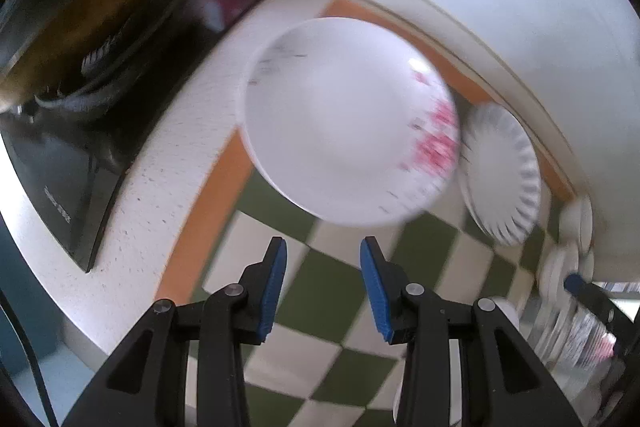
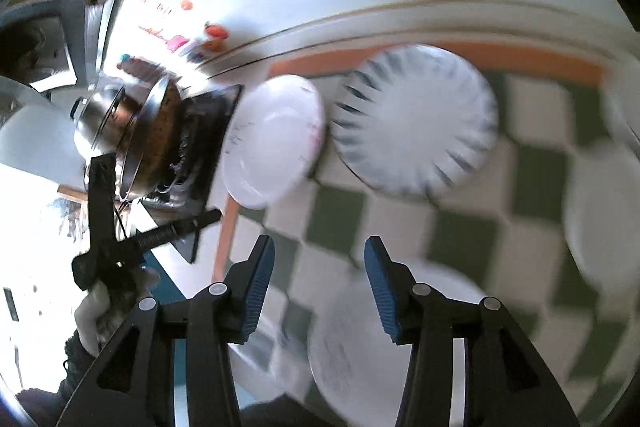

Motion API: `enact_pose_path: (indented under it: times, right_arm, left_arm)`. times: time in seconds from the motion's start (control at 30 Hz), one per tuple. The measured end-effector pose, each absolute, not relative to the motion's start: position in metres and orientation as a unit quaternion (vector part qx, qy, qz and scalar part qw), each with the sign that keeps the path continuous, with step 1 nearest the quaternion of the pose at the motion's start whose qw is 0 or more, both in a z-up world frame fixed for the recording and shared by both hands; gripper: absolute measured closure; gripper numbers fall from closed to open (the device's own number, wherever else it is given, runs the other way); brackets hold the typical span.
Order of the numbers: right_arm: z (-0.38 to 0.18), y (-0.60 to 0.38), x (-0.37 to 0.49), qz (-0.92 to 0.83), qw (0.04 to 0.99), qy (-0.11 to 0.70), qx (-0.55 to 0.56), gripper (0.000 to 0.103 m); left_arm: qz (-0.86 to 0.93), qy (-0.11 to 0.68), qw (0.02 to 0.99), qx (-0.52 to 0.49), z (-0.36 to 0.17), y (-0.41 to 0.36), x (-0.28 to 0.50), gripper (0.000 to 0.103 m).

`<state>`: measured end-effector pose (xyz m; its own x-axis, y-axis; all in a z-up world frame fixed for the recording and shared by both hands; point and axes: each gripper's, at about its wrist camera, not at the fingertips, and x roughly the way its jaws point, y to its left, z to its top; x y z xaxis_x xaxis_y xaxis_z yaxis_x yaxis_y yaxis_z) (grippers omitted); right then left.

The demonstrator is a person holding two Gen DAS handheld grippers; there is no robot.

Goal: Organize plates and bowls

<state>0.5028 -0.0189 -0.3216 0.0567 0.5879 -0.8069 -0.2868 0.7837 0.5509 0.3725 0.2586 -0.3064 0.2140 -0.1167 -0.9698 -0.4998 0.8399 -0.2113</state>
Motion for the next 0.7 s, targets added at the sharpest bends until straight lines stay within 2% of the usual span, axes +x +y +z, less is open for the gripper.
enact_pose_path:
  times: [0.17,0.27,0.3,0.4,0.57,0.6,0.63,0.7]
  right_arm:
    - [-0.350,0.060,0.582,0.320,0.699,0.635,0.075,0.054]
    - [-0.375,0.102,0.622,0.320,0.689,0.649,0.037,0.060]
    - [-0.386,0.117,0.636,0.319,0.683,0.657,0.022,0.066]
    - [-0.409,0.138,0.658,0.315,0.671,0.672,0.002,0.074]
    - [-0.434,0.154,0.681,0.307,0.653,0.692,-0.001,0.079]
    - [-0.438,0.155,0.685,0.304,0.650,0.697,-0.002,0.080]
    - [-0.441,0.156,0.686,0.299,0.650,0.699,-0.007,0.082]
    - [-0.446,0.156,0.686,0.301,0.644,0.703,-0.010,0.089]
  left_arm:
    - [0.142,0.628,0.713,-0.277,-0.342,0.297,0.385,0.067]
    - [0.139,0.634,0.705,-0.284,-0.357,0.308,0.397,0.067]
    - [0.138,0.635,0.703,-0.287,-0.361,0.310,0.399,0.067]
    - [0.136,0.639,0.696,-0.297,-0.373,0.316,0.408,0.067]
    - [0.121,0.640,0.691,-0.313,-0.382,0.320,0.418,0.068]
    - [0.120,0.640,0.693,-0.310,-0.383,0.320,0.420,0.069]
    - [0.118,0.639,0.695,-0.307,-0.384,0.319,0.422,0.076]
    - [0.118,0.641,0.697,-0.300,-0.383,0.320,0.422,0.078]
